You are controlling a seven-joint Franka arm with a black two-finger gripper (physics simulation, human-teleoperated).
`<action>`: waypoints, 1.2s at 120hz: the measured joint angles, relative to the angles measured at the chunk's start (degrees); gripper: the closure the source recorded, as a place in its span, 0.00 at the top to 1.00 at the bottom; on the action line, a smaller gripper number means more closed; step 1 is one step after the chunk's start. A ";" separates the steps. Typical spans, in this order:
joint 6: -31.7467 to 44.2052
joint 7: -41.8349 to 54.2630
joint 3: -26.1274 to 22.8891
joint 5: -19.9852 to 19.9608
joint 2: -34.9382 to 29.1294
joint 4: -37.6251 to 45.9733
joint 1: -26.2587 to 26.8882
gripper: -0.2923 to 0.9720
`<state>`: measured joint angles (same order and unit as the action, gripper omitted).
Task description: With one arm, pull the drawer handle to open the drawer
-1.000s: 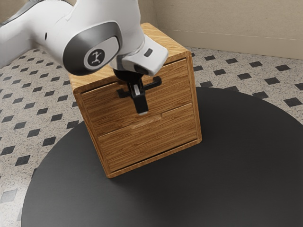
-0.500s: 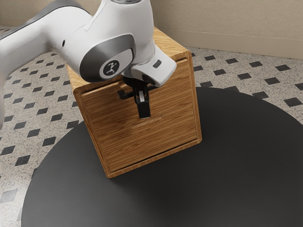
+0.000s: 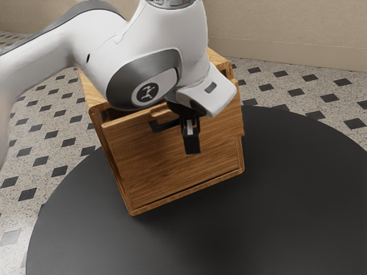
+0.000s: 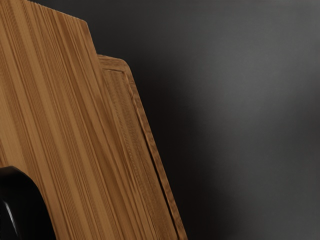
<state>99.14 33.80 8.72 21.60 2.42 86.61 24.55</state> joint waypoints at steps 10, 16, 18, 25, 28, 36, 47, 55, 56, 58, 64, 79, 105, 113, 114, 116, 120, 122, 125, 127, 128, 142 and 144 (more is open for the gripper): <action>-0.09 -0.22 -0.05 -0.02 -2.02 2.69 1.72 0.76; -0.18 -0.42 0.07 -0.03 -3.06 4.16 2.85 0.77; -0.22 -0.50 0.03 -0.04 -3.39 4.55 3.15 0.77; -0.38 -0.81 -0.05 -0.08 -4.87 6.03 4.11 0.77; -0.44 -0.95 -0.03 -0.09 -5.25 6.40 4.43 0.77; -0.57 -1.31 -0.39 -0.24 -6.02 7.12 4.53 0.77; -0.67 -1.83 -1.35 -0.58 -7.34 8.60 3.03 0.77; -0.73 -2.27 -2.34 -0.73 -7.99 9.61 1.72 0.77; -0.73 -2.33 -2.48 -0.74 -8.04 9.69 1.59 0.77; -0.74 -2.44 -2.74 -0.77 -8.13 9.84 1.40 0.77; -0.75 -2.77 -3.27 -0.85 -8.28 10.09 1.24 0.77; -0.72 -3.54 -4.64 -1.08 -8.38 10.17 1.14 0.73; -0.69 -4.71 -8.47 -1.31 -8.76 10.28 1.23 0.69; -0.67 -5.08 -9.72 -1.58 -9.28 11.16 1.61 0.74; -0.67 -5.13 -9.87 -1.64 -9.43 11.40 1.67 0.75; -0.68 -5.25 -10.09 -1.81 -10.00 12.10 1.93 0.76; -0.68 -5.52 -10.47 -2.10 -11.09 13.42 2.60 0.78; -0.68 -5.65 -10.62 -2.24 -11.60 14.00 2.99 0.78; -0.68 -5.85 -11.12 -2.52 -12.23 14.66 3.29 0.79; -0.67 -5.98 -11.42 -2.68 -12.58 14.98 3.50 0.79; -0.67 -6.04 -11.56 -2.76 -12.74 15.10 3.60 0.78; -0.68 -6.96 -13.20 -3.52 -13.91 16.11 4.03 0.78; -0.68 -7.09 -13.29 -3.59 -13.95 16.15 4.01 0.78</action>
<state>98.46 26.72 -4.57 18.01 -11.53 102.76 28.55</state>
